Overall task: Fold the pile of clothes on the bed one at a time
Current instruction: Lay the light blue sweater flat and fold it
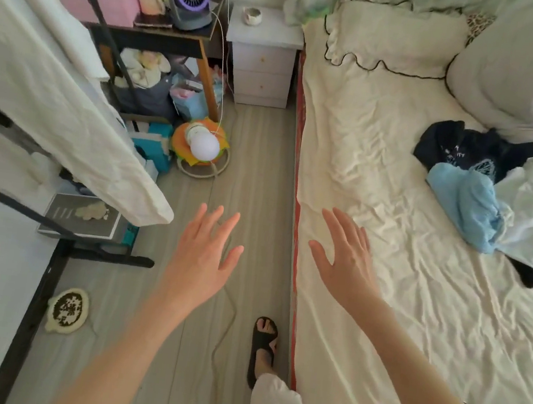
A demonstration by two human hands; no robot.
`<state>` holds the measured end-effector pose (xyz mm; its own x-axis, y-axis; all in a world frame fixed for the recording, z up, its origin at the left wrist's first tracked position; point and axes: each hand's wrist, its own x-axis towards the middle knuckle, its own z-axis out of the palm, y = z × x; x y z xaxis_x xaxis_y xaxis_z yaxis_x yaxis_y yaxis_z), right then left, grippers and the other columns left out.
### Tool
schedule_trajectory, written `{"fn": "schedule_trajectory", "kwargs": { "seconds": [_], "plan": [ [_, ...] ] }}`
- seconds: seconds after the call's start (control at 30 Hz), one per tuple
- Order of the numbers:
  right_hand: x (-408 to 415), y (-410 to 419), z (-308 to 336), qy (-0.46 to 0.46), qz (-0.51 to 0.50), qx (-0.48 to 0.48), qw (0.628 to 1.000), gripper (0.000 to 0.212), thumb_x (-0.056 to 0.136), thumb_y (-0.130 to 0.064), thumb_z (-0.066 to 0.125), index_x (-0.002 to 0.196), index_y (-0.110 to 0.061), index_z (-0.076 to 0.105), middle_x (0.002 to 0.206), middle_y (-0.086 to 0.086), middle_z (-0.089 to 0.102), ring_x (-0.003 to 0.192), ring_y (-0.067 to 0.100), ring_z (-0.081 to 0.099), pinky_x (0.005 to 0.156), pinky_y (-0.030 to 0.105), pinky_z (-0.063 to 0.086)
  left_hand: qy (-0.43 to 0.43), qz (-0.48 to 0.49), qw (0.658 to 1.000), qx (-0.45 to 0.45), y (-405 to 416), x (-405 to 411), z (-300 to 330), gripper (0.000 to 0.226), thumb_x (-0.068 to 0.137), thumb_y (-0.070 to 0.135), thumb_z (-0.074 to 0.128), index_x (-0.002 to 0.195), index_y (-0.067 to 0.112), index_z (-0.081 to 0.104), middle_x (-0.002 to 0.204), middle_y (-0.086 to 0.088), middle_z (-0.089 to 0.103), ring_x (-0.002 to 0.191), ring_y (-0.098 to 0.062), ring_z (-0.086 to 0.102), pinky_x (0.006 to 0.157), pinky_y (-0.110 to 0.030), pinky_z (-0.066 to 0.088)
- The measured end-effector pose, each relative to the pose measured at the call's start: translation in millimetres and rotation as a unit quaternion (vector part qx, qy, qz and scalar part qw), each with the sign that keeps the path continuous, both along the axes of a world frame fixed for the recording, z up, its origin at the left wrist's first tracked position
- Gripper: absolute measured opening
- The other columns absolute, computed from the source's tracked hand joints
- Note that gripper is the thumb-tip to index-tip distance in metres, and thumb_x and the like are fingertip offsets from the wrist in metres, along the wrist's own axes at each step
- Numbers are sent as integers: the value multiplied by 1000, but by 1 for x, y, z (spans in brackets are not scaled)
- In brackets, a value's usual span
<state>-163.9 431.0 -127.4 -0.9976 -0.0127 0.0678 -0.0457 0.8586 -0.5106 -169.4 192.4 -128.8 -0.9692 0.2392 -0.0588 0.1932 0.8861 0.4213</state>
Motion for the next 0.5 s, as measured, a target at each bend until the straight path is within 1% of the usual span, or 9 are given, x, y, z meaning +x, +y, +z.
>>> {"fn": "schedule_trajectory", "kwargs": {
  "seconds": [0.07,0.13,0.23,0.37,0.5],
  "plan": [
    [-33,18,6,7,0,11,1000,53,96,-28,52,145,-15,36,149,7,37,142,23,26,117,50,16,12,-17,1000,-12,21,-35,7,57,96,42,38,147,22,26,155,-8,22,146,-26,4,116,-40,9],
    [-63,34,12,14,-2,19,1000,53,96,-30,52,144,-14,37,150,7,36,143,23,24,118,47,12,25,-23,999,-13,39,-65,16,57,95,41,39,147,20,28,154,-9,25,145,-28,7,116,-42,11],
    [-95,50,17,17,-17,21,999,55,95,-35,50,145,-15,36,151,6,34,143,23,23,117,45,9,25,-33,999,-9,55,-100,23,56,95,41,39,147,20,28,154,-8,24,145,-27,7,117,-43,12],
    [-126,62,15,-5,-37,20,999,59,94,-42,47,147,-19,32,154,5,29,145,21,19,118,46,8,15,-49,999,-18,64,-143,22,56,96,41,39,147,22,26,155,-6,21,146,-24,3,118,-40,10],
    [-161,72,10,-24,-54,33,998,60,95,-40,50,148,-21,29,155,4,26,146,21,15,119,46,7,22,-63,998,-6,71,-189,19,56,96,42,38,147,22,27,155,-6,22,145,-24,5,116,-37,8]
  ]
}}
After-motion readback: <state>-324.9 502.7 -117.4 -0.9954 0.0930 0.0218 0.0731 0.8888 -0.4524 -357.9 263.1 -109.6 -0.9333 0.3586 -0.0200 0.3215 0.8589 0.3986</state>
